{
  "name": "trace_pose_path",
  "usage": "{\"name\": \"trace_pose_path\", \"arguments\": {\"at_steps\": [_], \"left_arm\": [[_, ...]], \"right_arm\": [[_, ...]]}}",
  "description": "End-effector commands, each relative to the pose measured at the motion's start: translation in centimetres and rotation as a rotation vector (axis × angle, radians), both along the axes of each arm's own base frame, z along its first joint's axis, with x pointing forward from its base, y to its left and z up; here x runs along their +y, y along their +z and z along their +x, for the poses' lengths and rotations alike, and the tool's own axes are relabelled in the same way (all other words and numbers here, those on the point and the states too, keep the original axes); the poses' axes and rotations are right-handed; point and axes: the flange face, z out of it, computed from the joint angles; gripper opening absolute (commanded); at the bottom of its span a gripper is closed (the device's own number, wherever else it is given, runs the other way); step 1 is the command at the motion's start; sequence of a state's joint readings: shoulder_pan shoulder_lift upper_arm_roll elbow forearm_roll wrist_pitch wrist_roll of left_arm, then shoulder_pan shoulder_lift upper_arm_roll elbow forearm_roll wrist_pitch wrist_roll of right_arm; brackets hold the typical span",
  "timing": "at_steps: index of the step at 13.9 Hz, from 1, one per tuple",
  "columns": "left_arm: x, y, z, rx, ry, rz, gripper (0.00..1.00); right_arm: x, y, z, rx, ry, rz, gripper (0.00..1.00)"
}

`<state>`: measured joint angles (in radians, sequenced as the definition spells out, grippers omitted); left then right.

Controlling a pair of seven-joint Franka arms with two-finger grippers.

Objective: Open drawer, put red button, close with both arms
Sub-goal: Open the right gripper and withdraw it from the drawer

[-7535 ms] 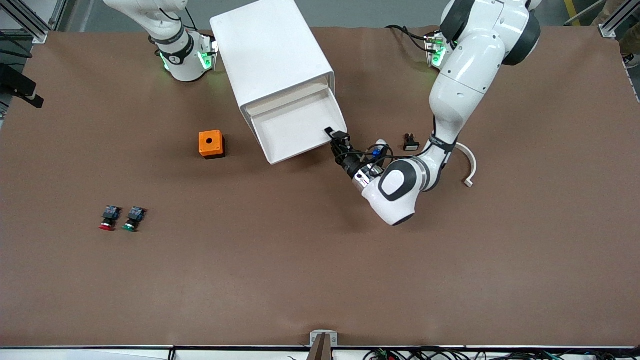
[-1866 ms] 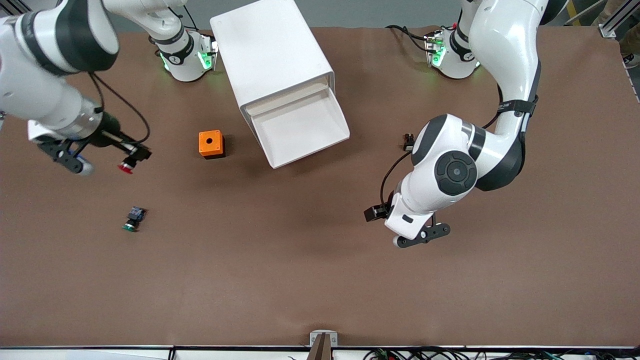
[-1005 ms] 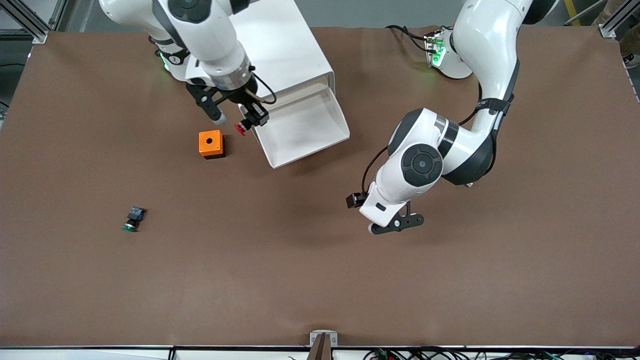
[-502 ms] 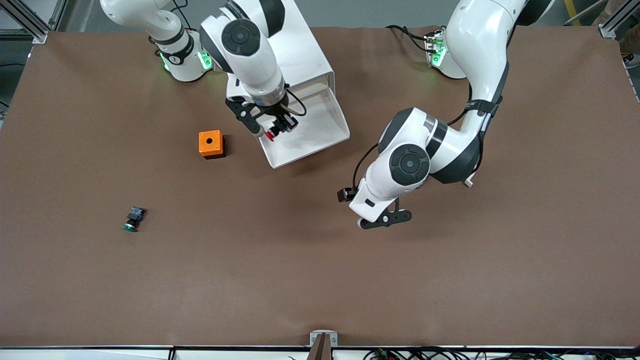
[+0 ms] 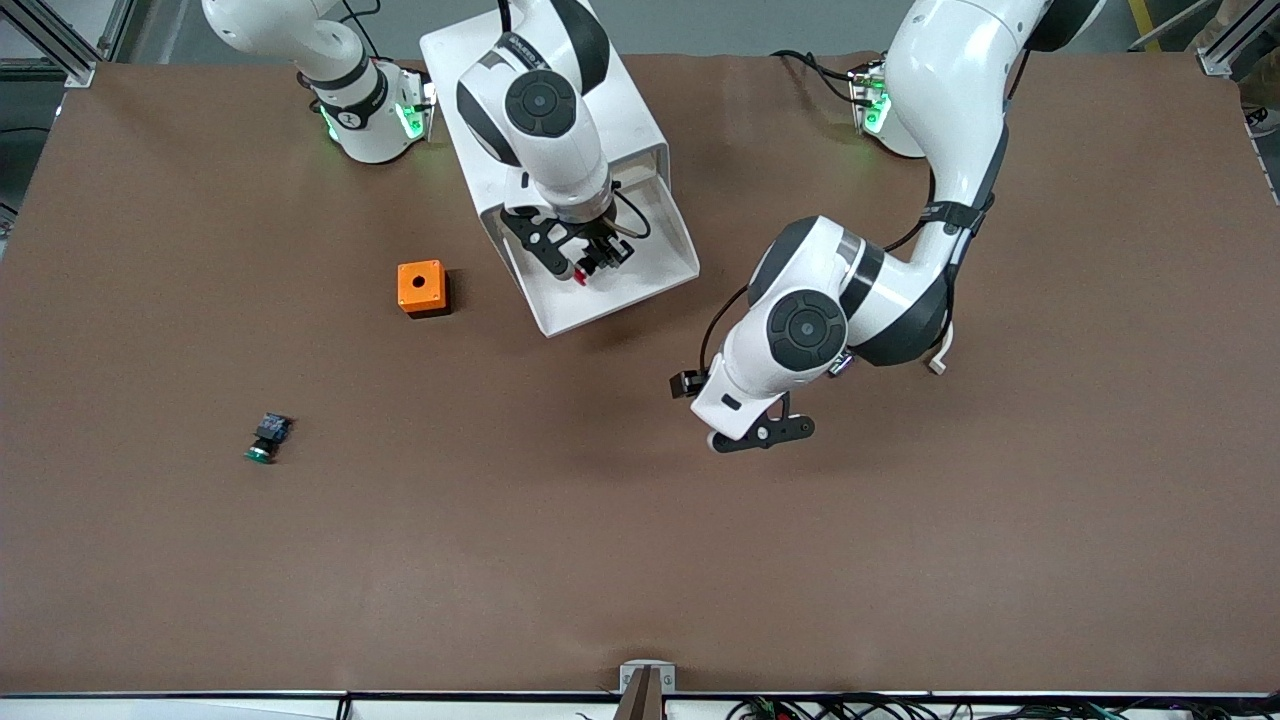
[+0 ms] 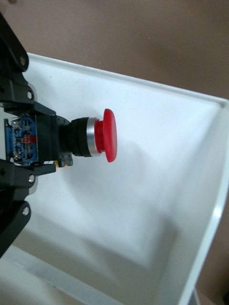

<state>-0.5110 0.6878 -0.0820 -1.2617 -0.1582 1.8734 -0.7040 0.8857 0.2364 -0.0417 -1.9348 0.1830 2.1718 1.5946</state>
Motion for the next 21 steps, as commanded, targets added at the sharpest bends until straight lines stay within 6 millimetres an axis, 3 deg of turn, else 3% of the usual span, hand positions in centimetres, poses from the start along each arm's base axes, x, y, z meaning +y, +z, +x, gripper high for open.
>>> {"name": "trace_pose_path", "arguments": {"at_steps": [1,7,8,9,10,12,14,17,21], "left_arm": [[-0.9,-0.1,-0.6,-0.001,-0.007,-0.014,1.00],[-0.8,-0.4,-0.5,0.000,-0.008,-0.007,1.00],[-0.8,-0.2,-0.5,-0.003,-0.008,-0.008,1.00],[-0.8,-0.2,-0.5,-0.004,-0.008,-0.007,1.00],[-0.8,-0.2,-0.5,-0.005,-0.010,-0.005,1.00],[-1.0,-0.3,-0.6,-0.005,-0.013,-0.003,1.00],[-1.0,-0.3,-0.6,-0.006,-0.013,-0.004,1.00],[-1.0,-0.3,-0.6,-0.005,-0.013,-0.003,1.00],[-1.0,-0.3,-0.5,-0.008,-0.014,-0.001,1.00]], "right_arm": [[1.0,-0.7,-0.7,0.023,-0.047,-0.003,0.00],[2.5,-2.0,-0.2,0.030,-0.098,-0.019,0.00],[2.6,-1.9,0.1,0.028,-0.103,-0.015,0.18],[2.5,-1.6,0.5,0.028,-0.110,-0.012,0.83],[2.8,-1.6,0.3,0.025,-0.113,-0.019,1.00],[2.8,-0.5,1.1,0.017,-0.111,-0.012,1.00],[2.2,2.1,2.8,0.029,-0.106,-0.023,1.00],[0.6,5.7,4.8,0.022,0.115,-0.086,1.00],[-6.1,12.0,10.6,0.064,0.207,-0.081,1.00]]}}
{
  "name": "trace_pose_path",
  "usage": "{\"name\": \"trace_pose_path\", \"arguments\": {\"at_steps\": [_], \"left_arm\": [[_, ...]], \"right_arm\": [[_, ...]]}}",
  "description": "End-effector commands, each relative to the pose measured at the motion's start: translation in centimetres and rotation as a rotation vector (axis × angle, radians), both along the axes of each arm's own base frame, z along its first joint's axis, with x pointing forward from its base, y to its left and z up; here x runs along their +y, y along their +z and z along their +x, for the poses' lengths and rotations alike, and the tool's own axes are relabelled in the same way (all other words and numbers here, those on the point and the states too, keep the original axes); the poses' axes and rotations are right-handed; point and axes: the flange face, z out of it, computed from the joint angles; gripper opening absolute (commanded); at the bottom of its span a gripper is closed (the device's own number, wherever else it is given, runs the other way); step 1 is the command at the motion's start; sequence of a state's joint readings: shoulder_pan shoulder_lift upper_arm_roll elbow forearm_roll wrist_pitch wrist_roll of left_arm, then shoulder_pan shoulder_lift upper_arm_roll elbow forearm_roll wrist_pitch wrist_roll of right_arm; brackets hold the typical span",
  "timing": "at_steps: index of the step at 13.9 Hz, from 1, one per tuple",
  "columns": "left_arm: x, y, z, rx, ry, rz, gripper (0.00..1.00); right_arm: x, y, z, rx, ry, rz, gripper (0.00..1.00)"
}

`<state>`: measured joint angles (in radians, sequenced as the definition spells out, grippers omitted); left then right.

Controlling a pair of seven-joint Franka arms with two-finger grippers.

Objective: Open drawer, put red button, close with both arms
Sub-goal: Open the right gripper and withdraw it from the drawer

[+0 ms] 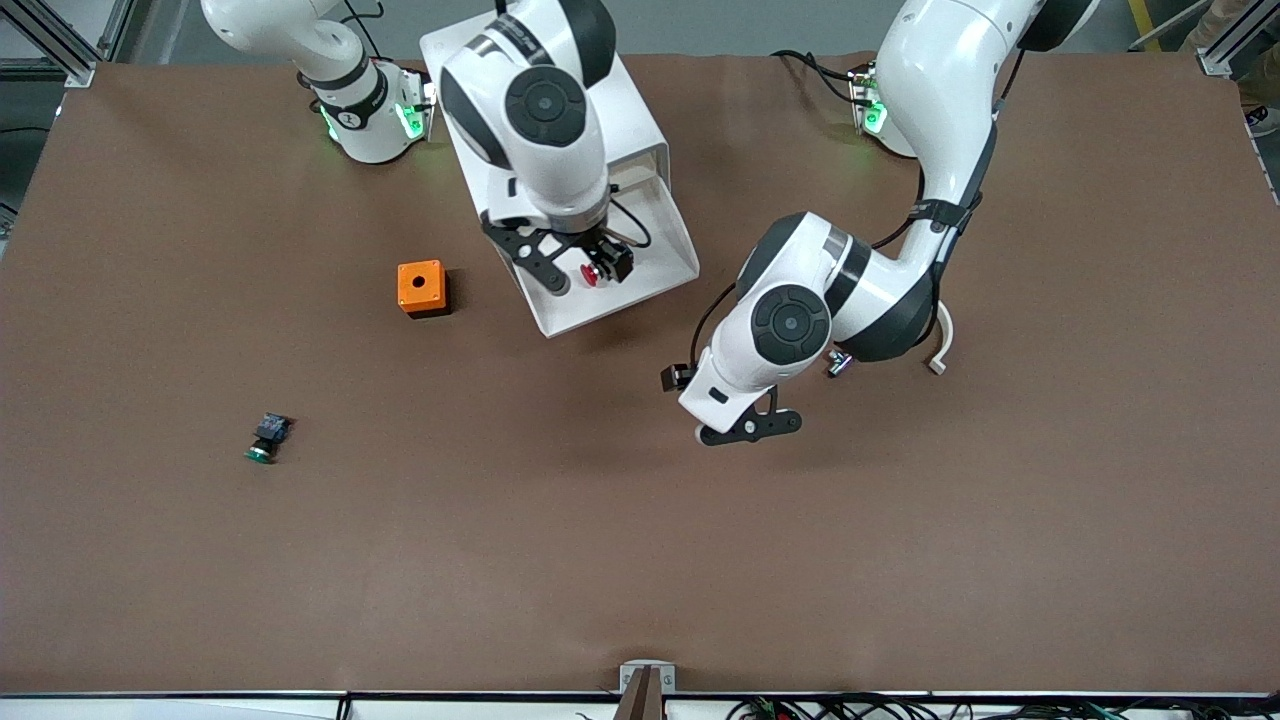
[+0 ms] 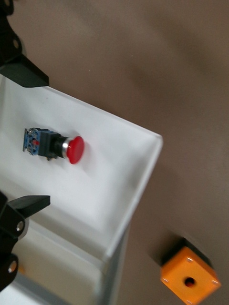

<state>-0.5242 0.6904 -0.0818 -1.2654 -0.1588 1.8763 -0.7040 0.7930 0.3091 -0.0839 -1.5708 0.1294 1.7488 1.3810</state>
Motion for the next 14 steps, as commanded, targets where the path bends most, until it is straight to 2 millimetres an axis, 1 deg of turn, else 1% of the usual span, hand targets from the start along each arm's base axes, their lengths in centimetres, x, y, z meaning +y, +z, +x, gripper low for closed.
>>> {"name": "trace_pose_path", "arguments": {"at_steps": [1,2,3,4,6,8,9,11,12,14], "left_arm": [[-0.5,0.0,-0.2,-0.008,-0.006,-0.003,1.00],[-1.1,-0.2,-0.6,-0.006,-0.015,-0.005,1.00],[-1.3,-0.3,-0.7,-0.004,-0.018,-0.004,1.00],[-1.3,-0.3,-0.8,-0.003,-0.018,-0.005,1.00],[-1.7,-0.8,-1.0,0.003,-0.024,-0.001,1.00],[-2.6,-1.2,-1.7,0.008,-0.039,0.000,1.00],[-3.3,-1.2,-2.3,0.010,-0.050,0.000,1.00],[-4.5,-1.8,-3.3,0.017,-0.071,0.003,1.00],[-5.4,-2.1,-4.0,0.021,-0.087,0.006,1.00],[-6.6,-2.5,-5.0,0.026,-0.108,0.009,1.00]], "right_arm": [[-5.2,4.2,4.1,0.025,0.073,0.008,1.00],[-8.1,5.3,5.6,0.038,0.092,0.016,1.00],[-10.9,6.1,6.8,0.053,0.114,0.029,1.00],[-14.2,7.0,7.9,0.060,0.148,0.045,1.00],[-20.4,8.5,9.6,0.064,0.230,0.079,1.00],[-26.6,9.2,10.9,0.078,0.291,0.109,1.00],[-29.3,9.6,11.1,0.088,0.324,0.125,1.00],[-35.5,11.0,11.2,0.076,0.394,0.164,1.00],[-38.6,11.4,11.2,0.070,0.432,0.185,1.00],[-43.7,11.5,11.2,0.062,0.473,0.213,1.00]]}}
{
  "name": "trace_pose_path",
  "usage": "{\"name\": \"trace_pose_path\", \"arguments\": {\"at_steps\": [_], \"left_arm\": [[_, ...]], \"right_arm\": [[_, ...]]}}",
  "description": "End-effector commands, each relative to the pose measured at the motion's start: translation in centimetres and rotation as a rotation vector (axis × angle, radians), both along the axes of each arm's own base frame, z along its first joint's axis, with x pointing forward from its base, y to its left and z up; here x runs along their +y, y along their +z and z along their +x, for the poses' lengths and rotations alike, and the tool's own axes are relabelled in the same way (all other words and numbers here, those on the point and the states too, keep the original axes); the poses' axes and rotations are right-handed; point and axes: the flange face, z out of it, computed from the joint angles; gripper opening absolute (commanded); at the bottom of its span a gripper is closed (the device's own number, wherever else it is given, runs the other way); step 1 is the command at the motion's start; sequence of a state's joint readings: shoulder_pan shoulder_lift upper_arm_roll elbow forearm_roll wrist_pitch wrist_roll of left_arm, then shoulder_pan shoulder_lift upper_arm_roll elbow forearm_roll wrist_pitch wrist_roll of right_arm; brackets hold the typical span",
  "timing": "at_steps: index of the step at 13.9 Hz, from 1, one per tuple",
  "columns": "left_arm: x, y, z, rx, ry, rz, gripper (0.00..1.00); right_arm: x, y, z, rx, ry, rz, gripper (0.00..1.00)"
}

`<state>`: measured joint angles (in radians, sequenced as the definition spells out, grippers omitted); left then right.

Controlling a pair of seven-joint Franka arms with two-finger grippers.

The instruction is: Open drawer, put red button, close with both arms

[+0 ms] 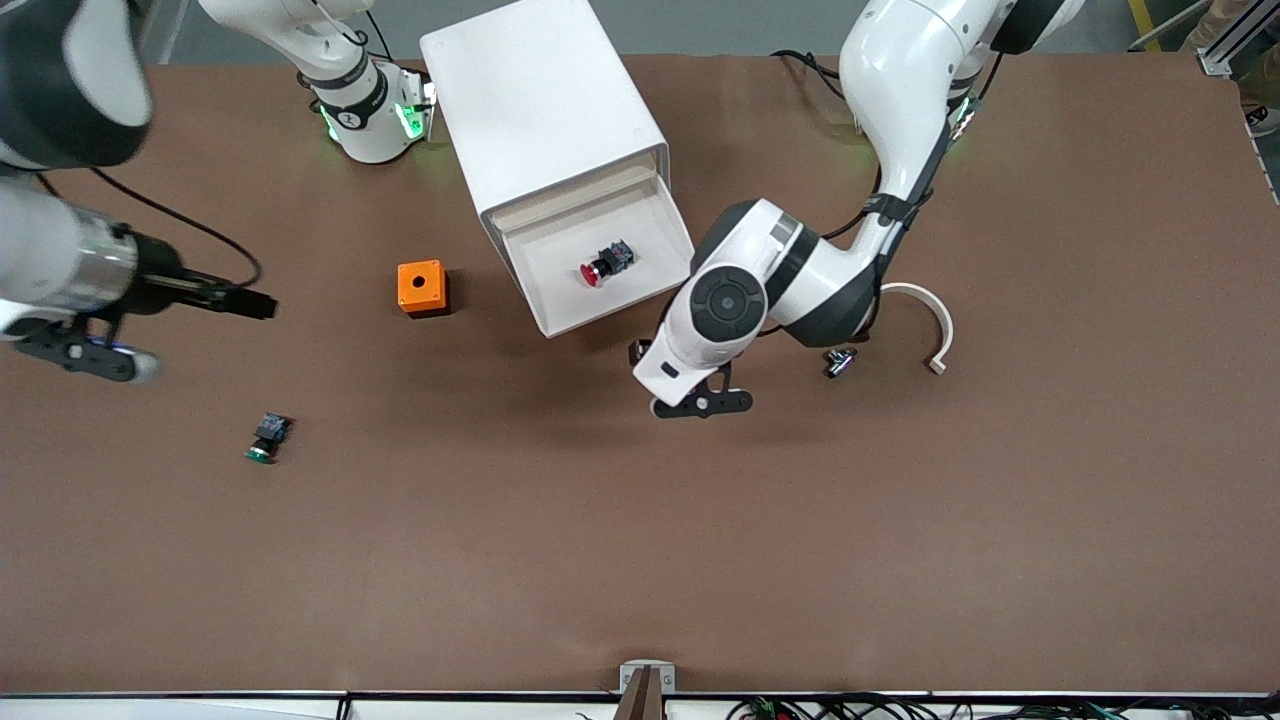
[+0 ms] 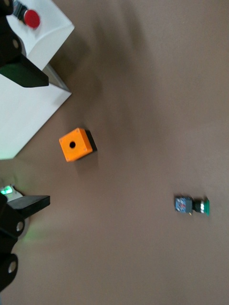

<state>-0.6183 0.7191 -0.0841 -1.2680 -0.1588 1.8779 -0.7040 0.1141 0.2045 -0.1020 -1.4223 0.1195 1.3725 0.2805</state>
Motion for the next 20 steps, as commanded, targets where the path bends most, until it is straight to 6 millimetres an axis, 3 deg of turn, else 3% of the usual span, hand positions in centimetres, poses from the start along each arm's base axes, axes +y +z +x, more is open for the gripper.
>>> {"name": "trace_pose_path", "arguments": {"at_steps": [1,3,6,14,15,18,20], "left_arm": [[-1.5,-0.4,-1.1,0.002,-0.020,-0.005,1.00],[-2.1,-0.8,-1.7,0.006,-0.032,-0.002,1.00],[-3.0,-1.6,-2.6,0.014,-0.049,0.004,1.00],[-5.9,-2.6,-5.6,0.027,-0.105,0.014,1.00],[-6.1,-2.6,-5.7,0.027,-0.110,0.013,1.00],[-6.9,-2.4,-6.6,0.026,-0.124,0.010,1.00],[-8.5,-2.4,-8.4,0.028,-0.155,0.009,1.00]], "right_arm": [[-5.9,0.8,-0.7,-0.011,0.062,0.024,1.00],[-8.9,0.8,-1.1,0.004,0.092,-0.022,1.00],[-10.3,2.1,-1.8,0.041,0.112,-0.107,1.00],[-10.6,1.1,-0.7,0.013,0.105,-0.097,1.00],[-11.4,1.1,-0.7,0.006,0.099,-0.090,1.00],[-11.6,1.7,-0.5,-0.024,0.171,-0.069,1.00],[-11.2,3.4,-0.4,-0.052,0.176,-0.082,1.00]]}}
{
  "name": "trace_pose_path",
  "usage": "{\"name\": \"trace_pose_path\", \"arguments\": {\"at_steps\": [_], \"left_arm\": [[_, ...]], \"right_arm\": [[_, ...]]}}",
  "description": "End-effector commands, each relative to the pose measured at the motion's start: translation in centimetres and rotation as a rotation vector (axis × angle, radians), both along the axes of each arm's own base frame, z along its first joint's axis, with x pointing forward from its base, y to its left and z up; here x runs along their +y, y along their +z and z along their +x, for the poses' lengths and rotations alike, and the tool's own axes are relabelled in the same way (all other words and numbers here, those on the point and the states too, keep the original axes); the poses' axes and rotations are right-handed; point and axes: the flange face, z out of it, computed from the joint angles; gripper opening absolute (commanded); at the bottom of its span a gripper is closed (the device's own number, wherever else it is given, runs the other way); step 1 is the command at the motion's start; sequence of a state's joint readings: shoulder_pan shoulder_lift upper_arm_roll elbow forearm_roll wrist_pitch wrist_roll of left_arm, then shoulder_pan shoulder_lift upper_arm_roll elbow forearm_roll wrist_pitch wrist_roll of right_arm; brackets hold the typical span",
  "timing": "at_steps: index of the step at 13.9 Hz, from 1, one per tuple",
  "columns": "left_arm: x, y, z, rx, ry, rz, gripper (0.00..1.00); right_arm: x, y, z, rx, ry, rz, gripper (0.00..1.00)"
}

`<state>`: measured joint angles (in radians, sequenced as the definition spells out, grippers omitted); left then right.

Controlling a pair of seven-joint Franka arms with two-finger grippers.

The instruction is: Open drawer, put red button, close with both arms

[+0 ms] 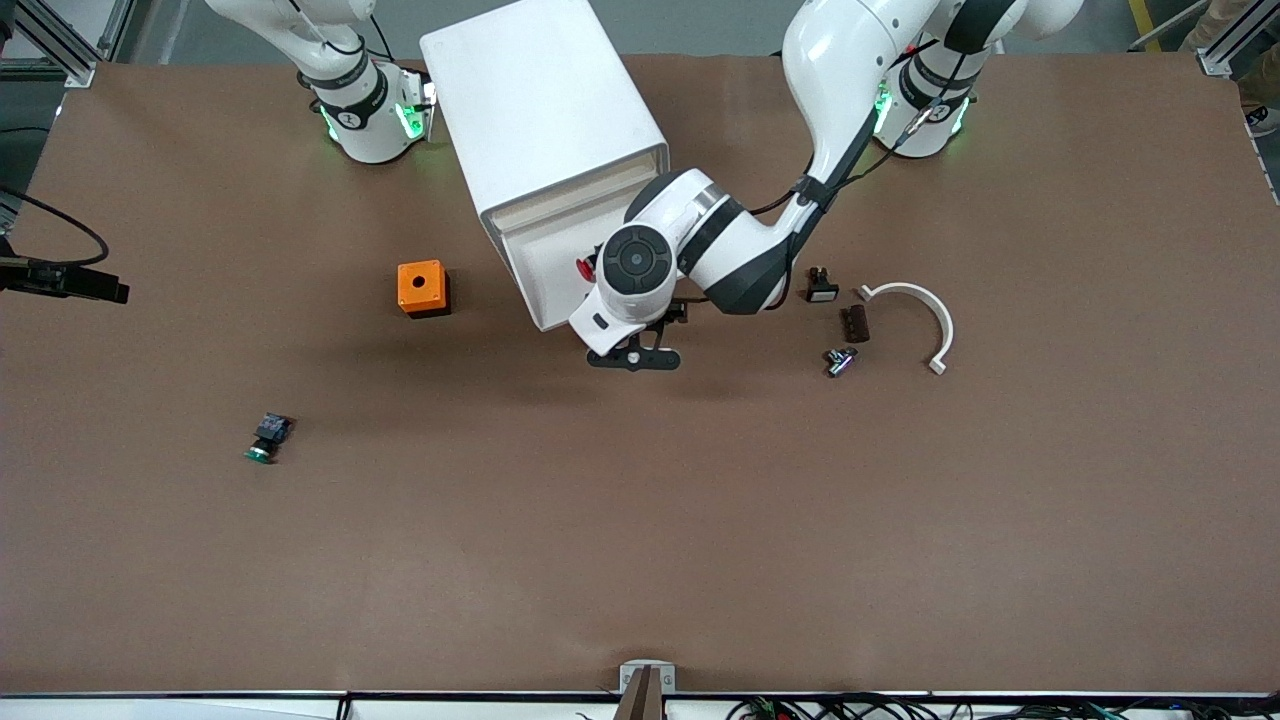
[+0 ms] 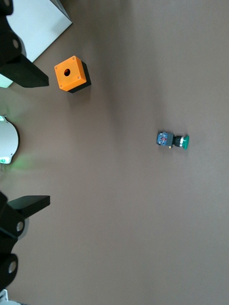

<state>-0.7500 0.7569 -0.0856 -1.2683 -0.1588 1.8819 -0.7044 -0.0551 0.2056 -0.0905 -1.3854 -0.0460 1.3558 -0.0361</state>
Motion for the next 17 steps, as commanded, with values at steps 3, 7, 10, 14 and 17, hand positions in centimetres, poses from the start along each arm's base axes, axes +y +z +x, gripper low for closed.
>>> {"name": "trace_pose_path", "arguments": {"at_steps": [3,7,10,14,17], "left_arm": [[-2.7,0.3,-3.1,0.003,-0.048,-0.011,1.00],[-4.2,0.0,-5.2,0.008,-0.083,-0.008,1.00],[-5.2,-0.1,-6.6,0.010,-0.109,-0.007,1.00],[-6.9,-0.2,-9.1,0.011,-0.150,-0.006,1.00],[-7.7,-0.2,-10.3,0.028,-0.155,-0.018,1.00]], "right_arm": [[-0.6,3.2,-0.6,-0.024,0.006,0.009,1.00],[-1.4,6.9,-1.9,-0.036,-0.012,0.019,1.00],[-0.2,7.5,-2.4,-0.028,-0.004,0.024,1.00],[0.0,8.9,-3.3,-0.063,0.010,0.045,1.00],[0.0,9.3,-3.7,-0.063,0.010,0.046,1.00]]}}
